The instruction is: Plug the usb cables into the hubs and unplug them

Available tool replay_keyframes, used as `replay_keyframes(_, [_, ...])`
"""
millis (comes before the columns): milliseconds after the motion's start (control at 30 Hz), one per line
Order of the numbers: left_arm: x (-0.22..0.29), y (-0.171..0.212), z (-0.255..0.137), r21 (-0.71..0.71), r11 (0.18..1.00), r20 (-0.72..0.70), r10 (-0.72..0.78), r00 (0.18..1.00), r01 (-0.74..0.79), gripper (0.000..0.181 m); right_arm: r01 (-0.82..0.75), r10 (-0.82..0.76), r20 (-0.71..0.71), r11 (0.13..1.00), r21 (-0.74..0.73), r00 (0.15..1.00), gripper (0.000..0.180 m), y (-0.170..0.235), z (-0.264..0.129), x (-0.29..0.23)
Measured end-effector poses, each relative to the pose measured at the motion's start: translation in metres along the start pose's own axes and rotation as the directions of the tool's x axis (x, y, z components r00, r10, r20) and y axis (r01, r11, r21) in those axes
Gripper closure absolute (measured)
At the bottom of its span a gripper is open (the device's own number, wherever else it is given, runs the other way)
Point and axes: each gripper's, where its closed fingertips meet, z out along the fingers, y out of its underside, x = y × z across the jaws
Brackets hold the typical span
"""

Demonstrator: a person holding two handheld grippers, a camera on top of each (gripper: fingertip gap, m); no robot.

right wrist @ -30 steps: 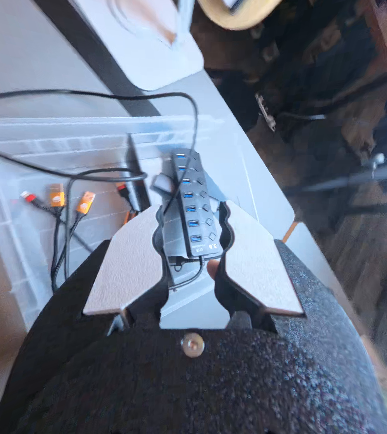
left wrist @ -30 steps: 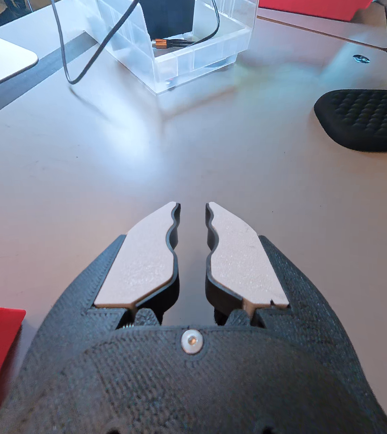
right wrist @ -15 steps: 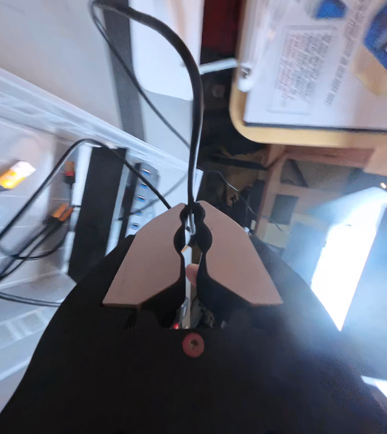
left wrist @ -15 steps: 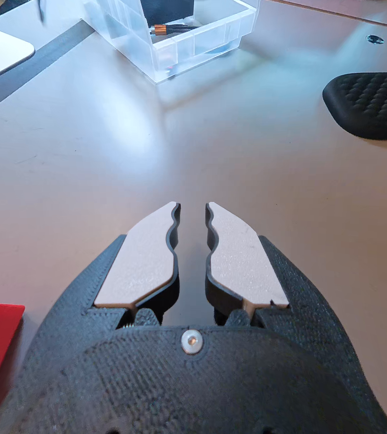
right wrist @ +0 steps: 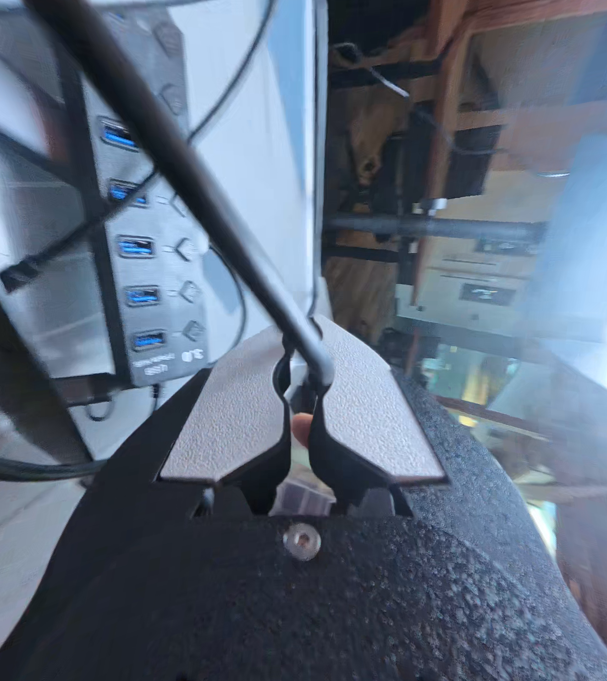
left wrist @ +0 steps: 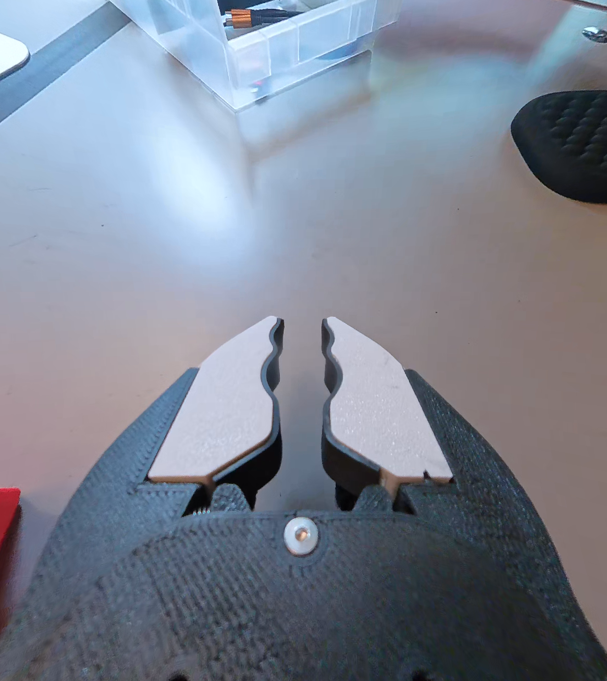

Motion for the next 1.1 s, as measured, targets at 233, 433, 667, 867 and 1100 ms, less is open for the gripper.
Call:
replay_keyframes(233, [-0.002,0.003,0.001,-0.005,1.000,0.000,-0.013,1.000,0.013,0.161,-0.425,0.376,0.515,0.905,-0.026,0.770,0.145,-0.010,-0.026,-0.036])
replay_keyframes(433, [-0.005,-0.011,-0.010,0.052,0.999,0.017,-0.015,1.000,0.014,0.158,-0.751,0.505,0.689,0.655,0.087,0.520,0.135,-0.018,-0.105,-0.009])
replay_keyframes(667, [-0.046,-0.027,-0.071,0.050,0.999,0.191,-0.018,0.981,0.009,0.138,-0.550,0.238,0.763,0.816,0.179,0.601,0.119,-0.056,-0.187,-0.128])
replay_keyframes(867, [-0.122,0.060,-0.115,-0.421,0.903,0.398,0.105,0.911,0.080,0.114,-0.177,0.039,0.640,0.972,0.153,0.768,0.131,-0.066,-0.148,-0.185])
replay_keyframes(1100, [-0.158,0.094,-0.096,-0.633,0.748,0.330,0.494,0.804,-0.199,0.150,-0.115,-0.088,0.635,0.956,0.271,0.768,0.152,-0.077,-0.177,-0.215])
